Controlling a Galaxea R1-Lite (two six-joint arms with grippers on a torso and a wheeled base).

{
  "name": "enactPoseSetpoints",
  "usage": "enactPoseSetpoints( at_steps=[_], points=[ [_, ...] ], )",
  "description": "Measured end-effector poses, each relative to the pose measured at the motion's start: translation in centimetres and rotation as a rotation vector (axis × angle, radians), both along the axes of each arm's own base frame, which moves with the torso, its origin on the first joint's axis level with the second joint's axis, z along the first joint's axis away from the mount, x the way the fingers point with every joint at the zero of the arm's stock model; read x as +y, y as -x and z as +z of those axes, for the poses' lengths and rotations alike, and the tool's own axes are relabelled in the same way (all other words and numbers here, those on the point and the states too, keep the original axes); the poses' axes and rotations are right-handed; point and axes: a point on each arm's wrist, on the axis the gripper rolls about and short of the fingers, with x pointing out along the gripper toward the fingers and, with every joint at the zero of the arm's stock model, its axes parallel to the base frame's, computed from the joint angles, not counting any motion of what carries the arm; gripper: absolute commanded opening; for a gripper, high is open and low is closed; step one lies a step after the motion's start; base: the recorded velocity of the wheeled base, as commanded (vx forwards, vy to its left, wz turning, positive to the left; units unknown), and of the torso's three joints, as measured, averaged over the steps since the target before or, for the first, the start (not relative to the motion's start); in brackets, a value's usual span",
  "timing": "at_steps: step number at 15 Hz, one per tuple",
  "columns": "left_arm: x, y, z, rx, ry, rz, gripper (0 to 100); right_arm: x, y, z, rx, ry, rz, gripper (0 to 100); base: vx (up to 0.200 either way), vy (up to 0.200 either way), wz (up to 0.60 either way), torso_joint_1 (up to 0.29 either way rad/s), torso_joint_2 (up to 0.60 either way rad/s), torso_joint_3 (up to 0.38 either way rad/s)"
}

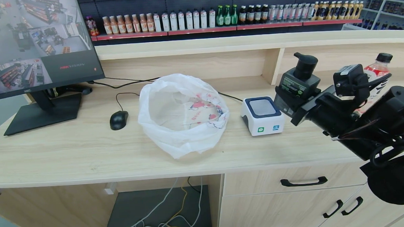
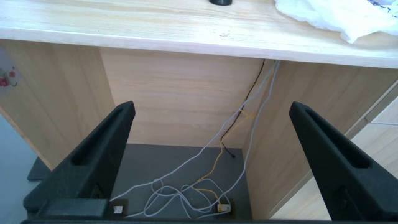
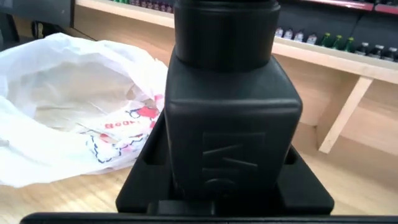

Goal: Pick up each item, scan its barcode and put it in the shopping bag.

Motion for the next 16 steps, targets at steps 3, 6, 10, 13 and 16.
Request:
enactPoseSetpoints(
  at_steps=[3, 6, 10, 13, 16],
  points=[
    [0.0, 0.0, 0.0, 0.0, 0.0, 0.0, 100, -0.2, 0.4, 0.1, 0.036, -0.091, -0.126, 0, 0.0, 0.0, 0.0, 0.0, 0.0, 0.0],
    [0.0, 0.0, 0.0, 0.0, 0.001, 0.0, 100, 0.8, 0.7, 0.6, 0.046, -0.159, -0.133, 0, 0.0, 0.0, 0.0, 0.0, 0.0, 0.0],
    [0.0, 0.0, 0.0, 0.0, 0.001, 0.0, 100, 1.3, 0.3, 1.1, 0.029, -0.175, -0.116, 0, 0.0, 0.0, 0.0, 0.0, 0.0, 0.0],
    [0.0, 0.0, 0.0, 0.0, 0.002, 0.0, 100, 1.5, 0.2, 1.5, 0.021, -0.198, -0.105, 0, 0.0, 0.2, 0.0, -0.001, 0.0, -0.001],
    [0.0, 0.0, 0.0, 0.001, 0.003, 0.0, 100, 1.5, 0.0, 1.6, 0.018, -0.203, -0.103, 0, 0.0, 0.2, 0.0, 0.007, 0.0, 0.001]
  ],
)
